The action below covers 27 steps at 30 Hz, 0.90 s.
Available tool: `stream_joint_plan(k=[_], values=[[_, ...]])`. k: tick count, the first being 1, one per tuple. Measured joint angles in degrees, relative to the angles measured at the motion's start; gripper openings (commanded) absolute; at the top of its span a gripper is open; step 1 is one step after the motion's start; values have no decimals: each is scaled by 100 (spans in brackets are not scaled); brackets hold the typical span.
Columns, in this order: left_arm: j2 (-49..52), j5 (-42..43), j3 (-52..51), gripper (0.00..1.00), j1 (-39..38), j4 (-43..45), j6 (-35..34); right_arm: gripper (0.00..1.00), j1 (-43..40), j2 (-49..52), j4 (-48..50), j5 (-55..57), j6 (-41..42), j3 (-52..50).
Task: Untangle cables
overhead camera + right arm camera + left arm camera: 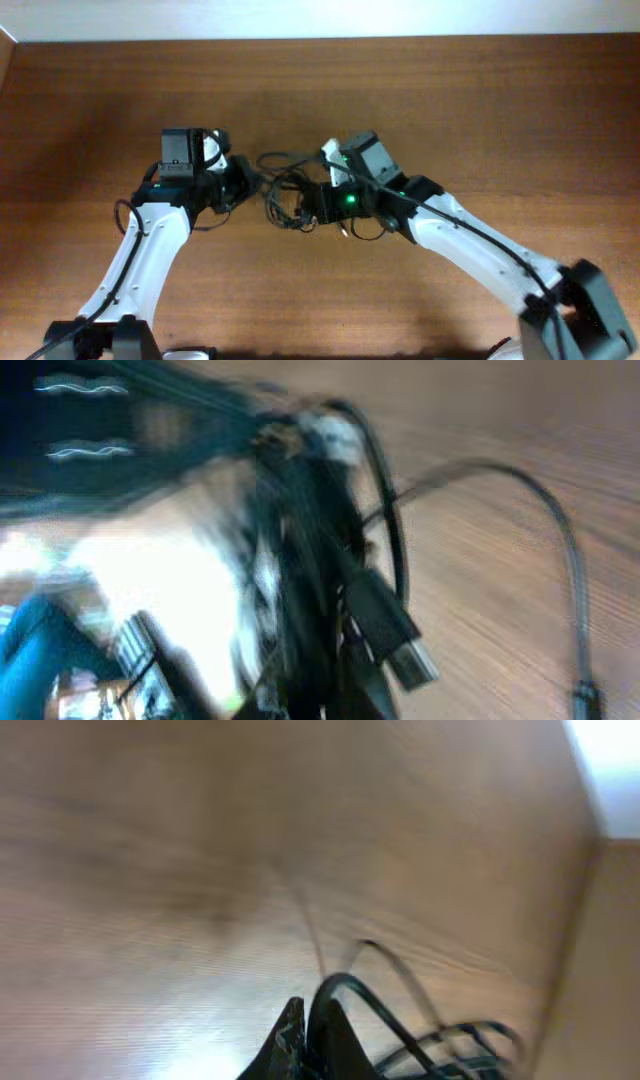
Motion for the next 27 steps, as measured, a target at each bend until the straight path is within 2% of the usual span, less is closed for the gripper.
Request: stream_joint_plan(k=[2, 4, 9, 11, 13, 14, 17, 21, 27], values=[[-105, -122, 0, 0, -17, -153, 2, 4, -15, -385, 605, -752, -844, -57], [-273, -120, -109, 0, -90, -140, 2, 4, -66, -442, 1128, -1274, -1311, -87], [-125, -35, -680, 0, -848, -157, 715, 4, -210, -695, 2197, -2492, -1617, -173], [-109, -105, -728, 0, -1034, -103, 920, 5, -564, -863, 2341, -3152, -1668, -90], [-105, -162, -791, 0, -1040, 411, 955, 11, -876, -901, 1458, -2997, -1668, -15], [-92, -157, -796, 0, -1040, 752, 946, 21, -931, -901, 833, -2583, -1696, 0], [-79, -96, -800, 0, -1040, 1523, 782, 42, -960, -896, -634, -811, -1672, 20], [-76, 546, -809, 0, -1036, 2037, 599, 47, -960, -890, -1561, 455, -1274, 28], [-76, 920, -809, 0, -1036, 2247, -140, 47, -944, -348, -2120, 909, -719, 28]])
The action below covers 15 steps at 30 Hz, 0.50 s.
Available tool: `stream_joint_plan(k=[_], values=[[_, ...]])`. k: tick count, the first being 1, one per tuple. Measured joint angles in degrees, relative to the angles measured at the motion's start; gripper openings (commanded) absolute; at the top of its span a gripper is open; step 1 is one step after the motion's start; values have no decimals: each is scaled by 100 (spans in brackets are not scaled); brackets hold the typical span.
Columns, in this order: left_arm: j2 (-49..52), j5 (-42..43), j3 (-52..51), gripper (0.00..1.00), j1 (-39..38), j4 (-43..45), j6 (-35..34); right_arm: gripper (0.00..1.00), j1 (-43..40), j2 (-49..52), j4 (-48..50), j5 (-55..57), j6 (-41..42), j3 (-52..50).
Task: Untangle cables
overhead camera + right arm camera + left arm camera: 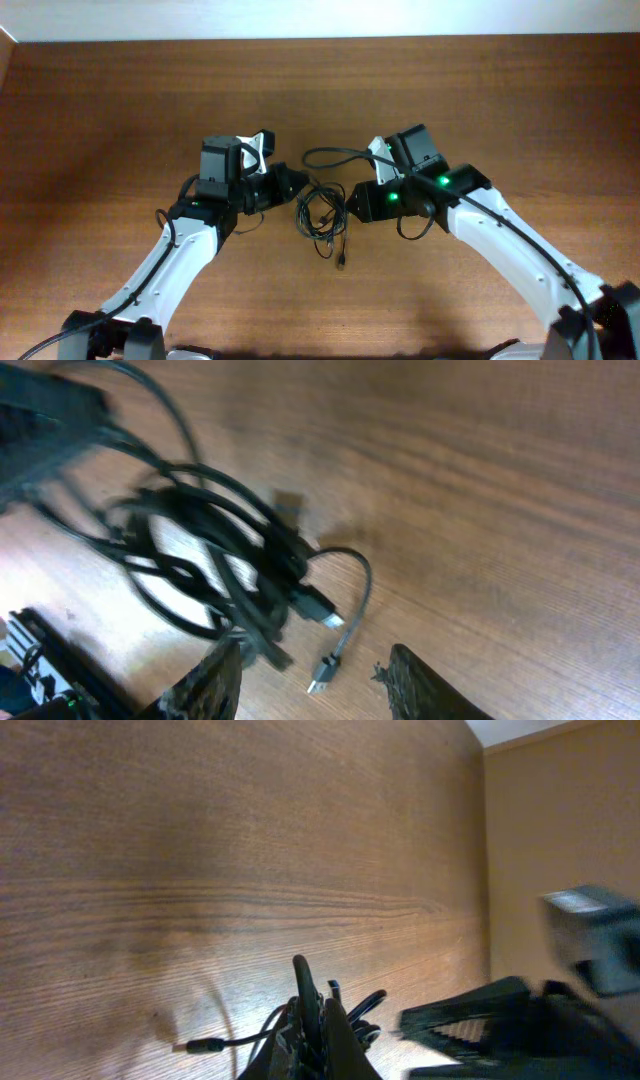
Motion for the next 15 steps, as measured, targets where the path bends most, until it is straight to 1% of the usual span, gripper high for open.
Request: stream_joint_plan(k=[1, 3, 4, 5, 6, 7, 9, 10, 11, 12, 13, 14, 15], values=[[0, 15, 0, 0, 0, 57, -61, 47, 20, 79, 2, -11, 55, 0], [0, 17, 0, 0, 0, 92, -127, 36, 195, 269, 177, -136, 127, 0], [0, 15, 0, 0, 0, 81, -149, 28, 317, 330, 306, -192, 153, 0], [0, -37, 0, 0, 0, 15, -166, 25, 444, 369, 549, -356, 201, -7], [0, -107, 0, 0, 0, -46, -170, 18, 538, 391, 745, -562, 208, -13], [0, -155, 0, 0, 7, -57, -173, 6, 592, 426, 929, -793, 199, -15], [0, -208, 0, 0, 7, -70, -188, 4, 636, 509, 1106, -1207, 192, -17], [0, -210, 0, 0, 4, -83, -188, 5, 640, 551, 1128, -1344, 201, -15], [0, -208, 0, 0, 4, -83, -210, 13, 638, 577, 1163, -1523, 195, -17], [0, -205, 0, 0, 4, -83, -326, 31, 643, 588, 1167, -1606, 201, -17], [0, -208, 0, 0, 4, -70, -468, 45, 658, 601, 1182, -1655, 186, -17], [0, -219, 0, 0, 4, -13, -728, 51, 721, 647, 1185, -1554, 179, -15], [0, -221, 0, 0, 7, 2, -918, 52, 785, 697, 1200, -1344, 188, -15]])
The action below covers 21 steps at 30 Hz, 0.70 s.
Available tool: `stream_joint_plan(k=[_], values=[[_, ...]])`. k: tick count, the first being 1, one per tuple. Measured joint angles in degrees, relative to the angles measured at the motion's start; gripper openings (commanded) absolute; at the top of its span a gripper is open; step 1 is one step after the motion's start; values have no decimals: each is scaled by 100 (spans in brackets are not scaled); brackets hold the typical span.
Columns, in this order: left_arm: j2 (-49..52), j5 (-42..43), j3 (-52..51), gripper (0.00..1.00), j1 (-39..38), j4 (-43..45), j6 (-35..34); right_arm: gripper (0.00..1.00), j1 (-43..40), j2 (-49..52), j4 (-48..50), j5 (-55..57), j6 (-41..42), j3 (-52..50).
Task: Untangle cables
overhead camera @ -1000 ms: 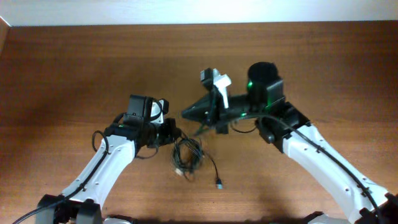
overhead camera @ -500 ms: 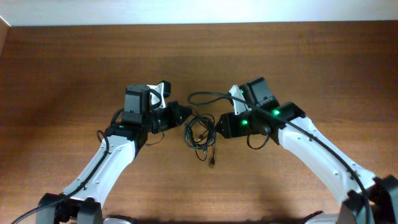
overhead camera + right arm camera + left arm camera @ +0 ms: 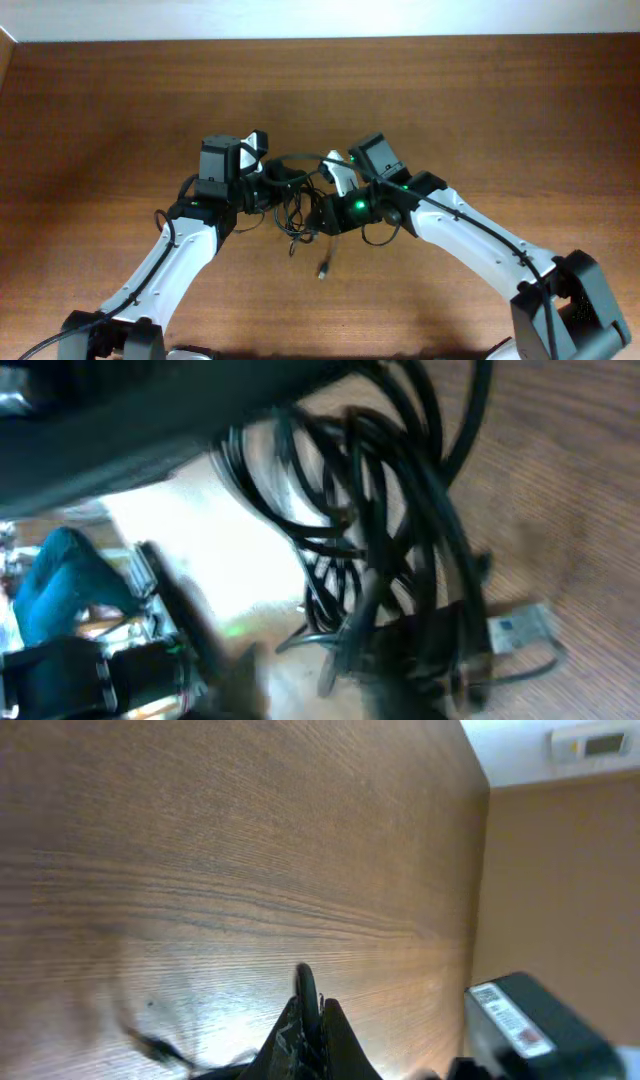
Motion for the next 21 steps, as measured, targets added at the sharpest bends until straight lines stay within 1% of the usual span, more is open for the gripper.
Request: stream_joint_plan(k=[1, 2, 4, 5, 8, 10, 11, 12, 13, 15, 16, 18, 19, 21], values=[[0, 0, 0, 0, -2, -4, -181, 52, 59, 103, 81, 278, 28, 0], [0, -4, 0, 0, 0, -44, -372, 44, 74, 240, 177, 481, 57, 0], [0, -35, 4, 0, 0, -313, -686, 14, 74, 516, 498, 555, 212, 0], [0, -92, 2, 0, 0, -442, -824, 5, 74, 750, 638, 544, 245, -2], [22, -160, -2, 0, -2, -533, -977, 4, 74, 1123, 1032, 365, 269, -2], [24, -199, -2, 1, 13, -509, -1023, 4, 63, 1224, 1351, -192, -63, -7], [24, -223, -2, 3, 24, -529, -1027, 4, 55, 1241, 1397, -448, -262, -13], [20, -396, 9, 10, 74, -654, -1045, 4, 50, 1252, 1445, -925, -601, -15], [20, -669, 17, 14, 149, -866, -1067, 4, 39, 1257, 1469, -1414, -957, -15], [20, -1368, 28, 14, 243, -1346, -1110, 4, -44, 1270, 1521, -2430, -1602, -15], [20, -1670, 31, 14, 299, -1451, -1113, 4, -114, 1270, 1606, -2824, -1821, -15], [20, -1906, 31, 17, 295, -1510, -1106, 4, -348, 1292, 2168, -3633, -2087, -44], [20, -1958, 31, 14, 243, -1510, -1108, 4, -509, 1300, 2538, -4072, -2129, -57], [20, -2020, 31, 0, 120, -1506, -990, 4, -739, 1311, 2992, -4448, -1932, -72]])
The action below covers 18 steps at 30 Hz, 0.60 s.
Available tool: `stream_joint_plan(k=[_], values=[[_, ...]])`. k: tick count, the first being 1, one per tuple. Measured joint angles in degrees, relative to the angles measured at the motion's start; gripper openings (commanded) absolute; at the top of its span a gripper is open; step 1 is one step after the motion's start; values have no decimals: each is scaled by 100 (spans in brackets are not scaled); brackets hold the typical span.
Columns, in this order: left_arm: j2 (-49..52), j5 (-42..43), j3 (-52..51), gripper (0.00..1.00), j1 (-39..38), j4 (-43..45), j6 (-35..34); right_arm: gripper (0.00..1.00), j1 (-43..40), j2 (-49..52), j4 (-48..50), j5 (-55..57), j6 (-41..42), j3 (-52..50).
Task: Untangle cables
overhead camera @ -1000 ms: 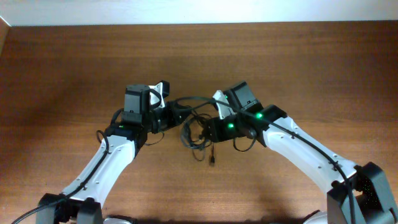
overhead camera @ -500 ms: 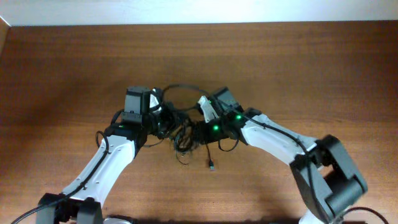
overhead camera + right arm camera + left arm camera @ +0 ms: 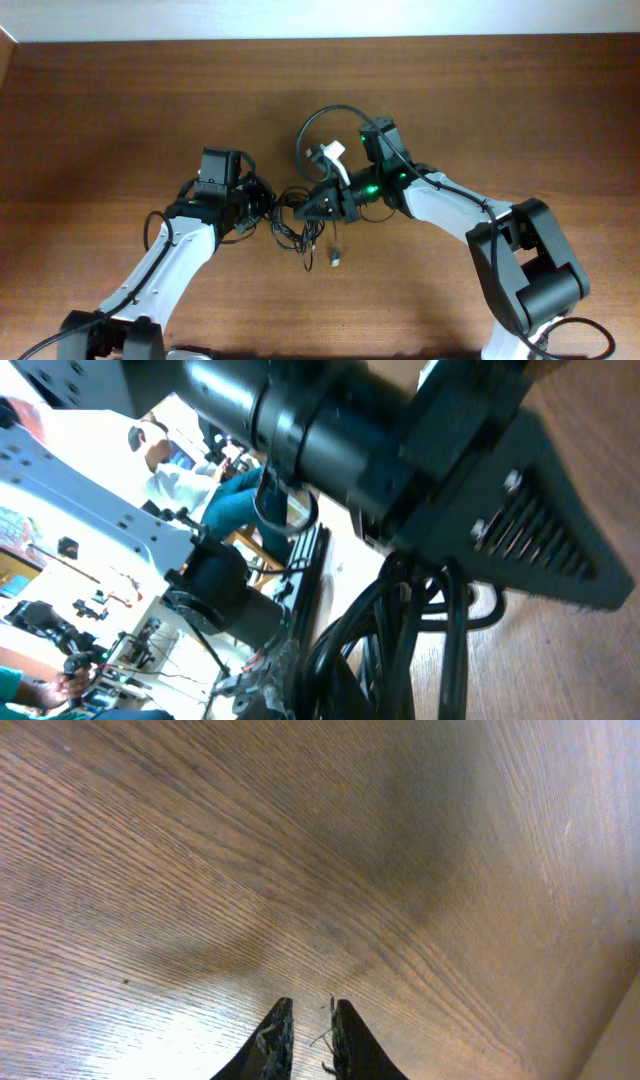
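Observation:
A tangle of black cables (image 3: pixel 290 228) lies on the wooden table between the two arms. One loop (image 3: pixel 305 135) arcs up behind the right wrist, and a loose plug (image 3: pixel 335 262) lies in front. My right gripper (image 3: pixel 303 210) is shut on the bundle; in the right wrist view thick black strands (image 3: pixel 420 620) run through the right gripper (image 3: pixel 350 680). My left gripper (image 3: pixel 262 205) sits at the tangle's left edge. In the left wrist view the left gripper (image 3: pixel 311 1012) has a narrow gap showing bare wood and only a thin fibre.
The brown wooden table (image 3: pixel 480 90) stretches all round the arms. A pale wall edge (image 3: pixel 300 20) runs along its far side. The left arm's body (image 3: pixel 380 450) fills the top of the right wrist view.
My left gripper, then shut on a cable, now stands slightly open with no cable in it and sits lower. My right gripper has turned further left into the bundle, and a cable loop now stands behind it.
Both grippers first met at the tangle mid-table. Then they stood apart, the left shut on the cable and the right open above the bundle. The right then closed in on the bundle. Now the right holds it and the left is open.

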Motion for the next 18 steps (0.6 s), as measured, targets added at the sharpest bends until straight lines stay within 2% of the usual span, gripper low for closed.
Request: stream_joint_plan(k=[4, 7, 10, 11, 13, 16, 18], values=[[-39, 81, -166, 0, -195, 90, 389, 4, -407, 44, 728, -46, 809, -33], [-107, 514, -459, 0, -245, 184, 498, 4, -758, 81, 796, 531, 1403, -50], [-85, 1840, -549, 0, -227, 782, 1886, 4, -1005, 79, 372, 1207, 1567, -59], [-44, 2889, -640, 0, -195, 1401, 2743, 4, -1097, 74, 48, 1537, 1611, -57], [48, 3799, -726, 0, -149, 2459, 3436, 4, -1161, -7, -326, 1790, 1659, -42], [120, 4183, -837, 0, -120, 3554, 3818, 4, -1187, -164, -1296, 2465, 1674, 55], [146, 4343, -905, 0, -140, 4507, 3764, 4, -1169, -166, -1676, 2640, 1676, 90]])
